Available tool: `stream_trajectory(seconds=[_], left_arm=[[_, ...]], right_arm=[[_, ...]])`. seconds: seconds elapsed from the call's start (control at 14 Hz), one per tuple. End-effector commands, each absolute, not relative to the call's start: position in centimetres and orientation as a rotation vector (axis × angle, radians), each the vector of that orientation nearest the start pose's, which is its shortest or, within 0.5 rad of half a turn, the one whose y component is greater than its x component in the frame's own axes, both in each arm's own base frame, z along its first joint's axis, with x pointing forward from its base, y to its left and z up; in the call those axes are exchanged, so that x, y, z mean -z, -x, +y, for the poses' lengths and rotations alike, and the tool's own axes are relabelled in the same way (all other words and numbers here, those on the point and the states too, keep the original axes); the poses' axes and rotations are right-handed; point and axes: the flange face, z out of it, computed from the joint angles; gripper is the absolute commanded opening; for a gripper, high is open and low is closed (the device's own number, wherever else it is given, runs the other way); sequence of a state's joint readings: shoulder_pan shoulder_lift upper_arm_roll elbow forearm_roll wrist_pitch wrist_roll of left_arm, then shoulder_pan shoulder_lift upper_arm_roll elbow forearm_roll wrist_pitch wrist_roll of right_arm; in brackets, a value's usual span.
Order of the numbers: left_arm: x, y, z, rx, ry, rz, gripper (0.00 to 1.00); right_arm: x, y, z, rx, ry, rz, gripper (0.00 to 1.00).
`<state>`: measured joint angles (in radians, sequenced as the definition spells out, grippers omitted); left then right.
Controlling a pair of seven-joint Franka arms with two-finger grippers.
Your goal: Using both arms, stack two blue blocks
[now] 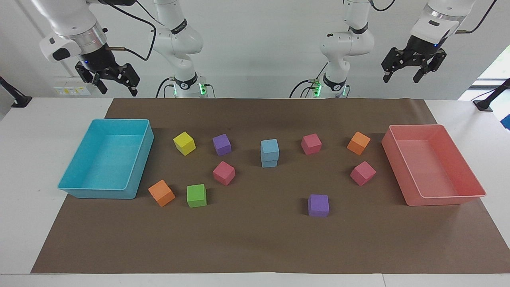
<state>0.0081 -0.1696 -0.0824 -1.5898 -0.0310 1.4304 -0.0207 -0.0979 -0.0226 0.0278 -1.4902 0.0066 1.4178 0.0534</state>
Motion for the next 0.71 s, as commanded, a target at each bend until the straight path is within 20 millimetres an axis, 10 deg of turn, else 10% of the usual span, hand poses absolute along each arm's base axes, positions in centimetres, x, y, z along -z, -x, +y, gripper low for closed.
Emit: stream_trajectory(seconds=[0.0,0.64], left_arm=[[-69.67,-47.69,-4.18,-0.001,3.175,0.087,1.00],[-69.70,-47.72,-4.18,0.004,3.175,0.084,1.00]], right_arm=[[-66.74,-52.81,-3.43,-0.077,3.144,0.230,1.00],[-66.89,-52.87,-3.39,-0.060,3.142,0.219,1.00]])
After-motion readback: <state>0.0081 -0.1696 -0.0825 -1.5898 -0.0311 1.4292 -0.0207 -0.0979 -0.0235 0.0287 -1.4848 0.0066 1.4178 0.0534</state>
